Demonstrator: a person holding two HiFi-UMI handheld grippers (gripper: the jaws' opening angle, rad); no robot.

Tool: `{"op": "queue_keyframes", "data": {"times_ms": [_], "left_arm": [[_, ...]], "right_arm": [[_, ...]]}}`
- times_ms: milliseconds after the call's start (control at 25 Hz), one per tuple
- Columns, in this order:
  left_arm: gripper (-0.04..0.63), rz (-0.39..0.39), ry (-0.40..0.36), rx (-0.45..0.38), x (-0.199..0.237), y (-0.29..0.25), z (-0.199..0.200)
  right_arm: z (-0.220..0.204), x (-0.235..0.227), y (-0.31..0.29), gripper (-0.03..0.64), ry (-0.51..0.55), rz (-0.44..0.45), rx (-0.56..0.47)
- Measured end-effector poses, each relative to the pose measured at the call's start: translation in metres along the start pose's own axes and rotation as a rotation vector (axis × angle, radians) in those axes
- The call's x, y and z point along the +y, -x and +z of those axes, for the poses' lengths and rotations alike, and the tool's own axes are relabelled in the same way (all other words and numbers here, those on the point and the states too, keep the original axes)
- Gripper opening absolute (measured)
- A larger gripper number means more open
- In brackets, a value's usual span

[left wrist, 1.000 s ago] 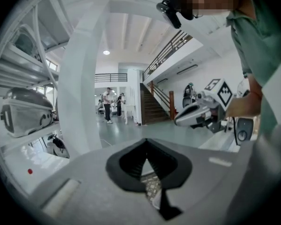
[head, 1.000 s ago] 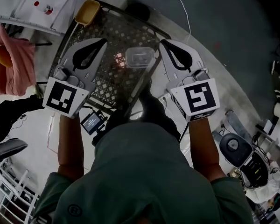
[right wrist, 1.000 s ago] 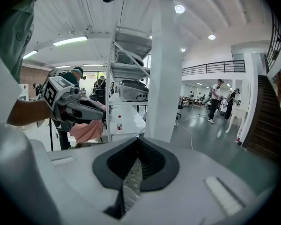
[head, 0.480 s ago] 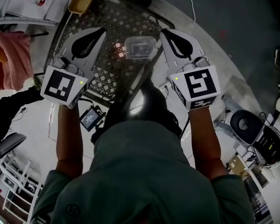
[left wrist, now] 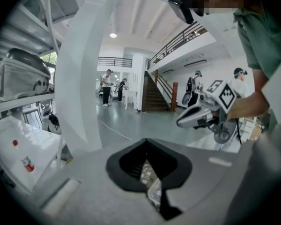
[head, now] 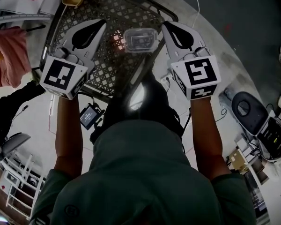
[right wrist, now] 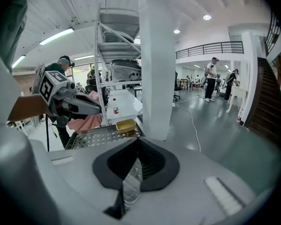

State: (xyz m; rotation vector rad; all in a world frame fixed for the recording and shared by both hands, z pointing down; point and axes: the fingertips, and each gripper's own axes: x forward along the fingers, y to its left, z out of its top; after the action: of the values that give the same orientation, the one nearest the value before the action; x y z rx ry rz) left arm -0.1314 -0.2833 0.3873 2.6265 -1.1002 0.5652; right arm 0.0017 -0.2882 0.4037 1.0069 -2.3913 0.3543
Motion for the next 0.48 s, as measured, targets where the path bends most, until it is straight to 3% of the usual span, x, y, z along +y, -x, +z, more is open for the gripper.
{"op": "queue_keyframes", "data": {"times_ms": [200, 480], "left_arm": [[0.002, 0.024, 0.047, 0.050, 0.006, -0.014, -0.022], [0.002, -0.005, 0.057, 0.069, 0.008, -0.036, -0.054]], "right_arm": [[-0.022, -0.005, -0.014, 0.006, -0.027, 0.007, 0.030], [-0.052, -0.013, -0.031, 0.006, -0.059, 0.017, 0.082]]}}
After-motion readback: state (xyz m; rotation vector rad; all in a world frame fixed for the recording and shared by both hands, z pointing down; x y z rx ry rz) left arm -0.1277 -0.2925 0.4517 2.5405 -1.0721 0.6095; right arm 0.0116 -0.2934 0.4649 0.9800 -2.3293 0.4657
